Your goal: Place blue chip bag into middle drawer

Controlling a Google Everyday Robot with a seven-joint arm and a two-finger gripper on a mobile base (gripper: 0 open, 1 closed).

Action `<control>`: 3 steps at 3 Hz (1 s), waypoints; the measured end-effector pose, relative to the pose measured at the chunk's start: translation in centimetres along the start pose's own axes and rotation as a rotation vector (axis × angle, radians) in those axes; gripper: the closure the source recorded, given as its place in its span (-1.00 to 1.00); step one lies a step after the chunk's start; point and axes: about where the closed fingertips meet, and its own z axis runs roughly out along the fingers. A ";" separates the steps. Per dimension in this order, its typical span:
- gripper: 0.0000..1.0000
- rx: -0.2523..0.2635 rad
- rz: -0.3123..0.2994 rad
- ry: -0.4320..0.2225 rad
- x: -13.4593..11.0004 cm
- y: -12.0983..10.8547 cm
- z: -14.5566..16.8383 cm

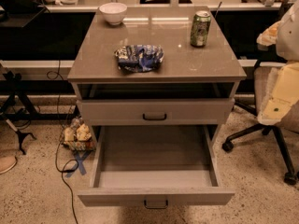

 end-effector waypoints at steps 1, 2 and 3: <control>-1.00 0.003 0.002 -0.010 -0.1 0.0 -0.1; -1.00 0.010 -0.044 -0.109 -4.9 -3.3 2.4; -1.00 0.028 -0.103 -0.207 -12.7 -7.3 6.2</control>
Offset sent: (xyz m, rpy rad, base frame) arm 0.1323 0.1102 -0.0138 0.2241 -0.1050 0.1814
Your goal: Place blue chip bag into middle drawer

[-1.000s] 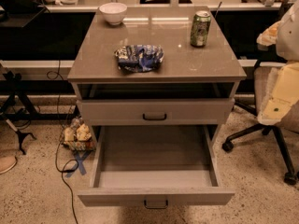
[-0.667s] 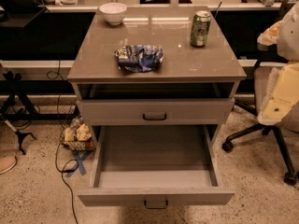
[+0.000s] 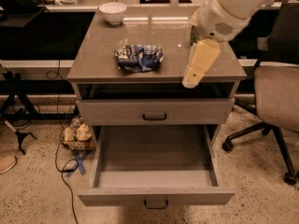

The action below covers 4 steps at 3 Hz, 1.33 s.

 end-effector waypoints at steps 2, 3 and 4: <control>-1.00 -0.008 -0.068 -0.037 -7.1 -2.7 6.1; -1.00 0.005 -0.063 -0.010 -6.9 -4.3 8.1; -1.00 0.008 -0.042 0.068 -6.6 -7.6 11.3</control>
Offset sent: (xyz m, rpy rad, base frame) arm 0.0442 0.0619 -0.0151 0.0127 -0.0216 0.0495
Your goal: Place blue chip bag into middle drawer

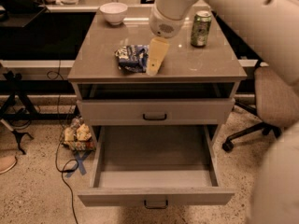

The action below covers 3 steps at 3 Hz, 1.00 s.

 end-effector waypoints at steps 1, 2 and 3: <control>-1.00 -0.004 0.034 0.093 0.2 -2.6 3.6; -1.00 -0.015 0.088 0.201 1.0 -4.0 7.2; -1.00 -0.023 0.109 0.239 1.1 -4.6 8.9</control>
Offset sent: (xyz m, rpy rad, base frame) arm 0.0823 0.0008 -0.0715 -0.2235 0.0930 -0.2154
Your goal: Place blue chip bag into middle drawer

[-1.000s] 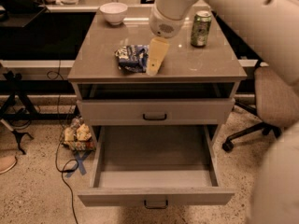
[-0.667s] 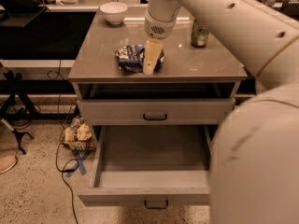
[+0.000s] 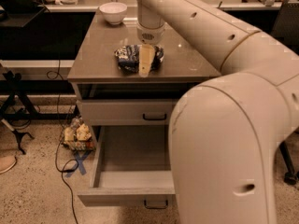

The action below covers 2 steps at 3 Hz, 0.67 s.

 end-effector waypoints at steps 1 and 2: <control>-1.00 -0.016 0.002 -0.021 -0.8 -0.5 0.7; -0.61 -0.042 0.009 -0.070 -1.5 -0.8 1.2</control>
Offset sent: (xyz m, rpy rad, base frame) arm 0.0224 0.0196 -0.0012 0.1428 0.0344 0.0248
